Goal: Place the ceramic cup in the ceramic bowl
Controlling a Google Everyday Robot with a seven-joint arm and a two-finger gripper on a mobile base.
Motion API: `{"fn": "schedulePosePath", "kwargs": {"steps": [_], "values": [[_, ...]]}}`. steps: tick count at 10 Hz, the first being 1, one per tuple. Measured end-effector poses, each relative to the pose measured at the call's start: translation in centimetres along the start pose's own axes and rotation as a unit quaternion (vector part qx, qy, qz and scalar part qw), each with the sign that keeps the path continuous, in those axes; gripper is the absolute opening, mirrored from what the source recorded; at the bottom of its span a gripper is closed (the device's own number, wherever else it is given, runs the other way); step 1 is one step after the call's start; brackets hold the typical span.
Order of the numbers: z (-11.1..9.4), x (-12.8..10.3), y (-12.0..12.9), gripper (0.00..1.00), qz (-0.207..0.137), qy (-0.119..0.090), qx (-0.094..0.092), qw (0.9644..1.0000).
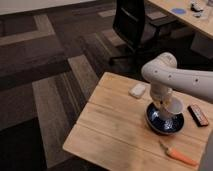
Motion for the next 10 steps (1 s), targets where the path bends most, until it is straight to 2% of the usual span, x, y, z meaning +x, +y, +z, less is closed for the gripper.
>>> {"fn": "schedulePosePath", "kwargs": {"steps": [2, 3, 4, 6, 7, 8, 10], "values": [[0.9, 0.6, -0.1, 0.0, -0.003, 0.009, 0.006, 0.9999], [1.0, 0.8, 0.5, 0.06, -0.012, 0.014, 0.008, 0.9998], [1.2, 1.2, 1.1, 0.19, -0.021, 0.022, 0.008, 0.9995], [2.0, 2.0, 2.0, 0.6, -0.031, 0.043, 0.014, 0.9985], [1.9, 1.8, 1.9, 0.76, -0.026, 0.044, 0.019, 0.9985], [1.7, 1.6, 1.8, 0.79, -0.024, 0.042, 0.02, 0.9986], [0.3, 0.7, 1.2, 0.8, -0.015, 0.029, 0.018, 0.9993]]}}
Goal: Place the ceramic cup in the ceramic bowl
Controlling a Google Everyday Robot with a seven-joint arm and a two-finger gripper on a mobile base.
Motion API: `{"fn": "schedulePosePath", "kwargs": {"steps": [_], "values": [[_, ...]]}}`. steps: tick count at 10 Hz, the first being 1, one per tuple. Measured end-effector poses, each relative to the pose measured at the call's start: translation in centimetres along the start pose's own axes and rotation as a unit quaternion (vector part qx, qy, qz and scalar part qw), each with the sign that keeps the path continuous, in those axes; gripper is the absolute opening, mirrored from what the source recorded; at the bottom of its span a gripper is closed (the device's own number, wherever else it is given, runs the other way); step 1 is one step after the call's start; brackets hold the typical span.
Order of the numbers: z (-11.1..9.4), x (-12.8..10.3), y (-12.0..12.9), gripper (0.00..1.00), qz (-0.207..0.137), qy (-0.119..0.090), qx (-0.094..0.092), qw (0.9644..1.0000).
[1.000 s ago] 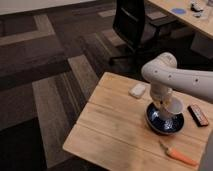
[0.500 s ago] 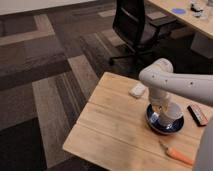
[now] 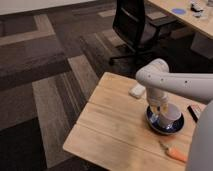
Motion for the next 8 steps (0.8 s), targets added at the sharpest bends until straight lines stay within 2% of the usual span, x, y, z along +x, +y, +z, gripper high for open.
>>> {"fn": "schedulePosePath", "kwargs": {"steps": [2, 4, 6, 8], "values": [[-0.6, 0.1, -0.5, 0.8, 0.004, 0.0, -0.005, 1.0], [-3.9, 0.8, 0.4, 0.8, -0.004, 0.006, -0.021, 0.9997], [-6.9, 1.3, 2.7, 0.8, -0.039, 0.009, -0.032, 0.9987], [-6.9, 1.3, 2.8, 0.8, -0.04, 0.01, -0.033, 0.9986]]}}
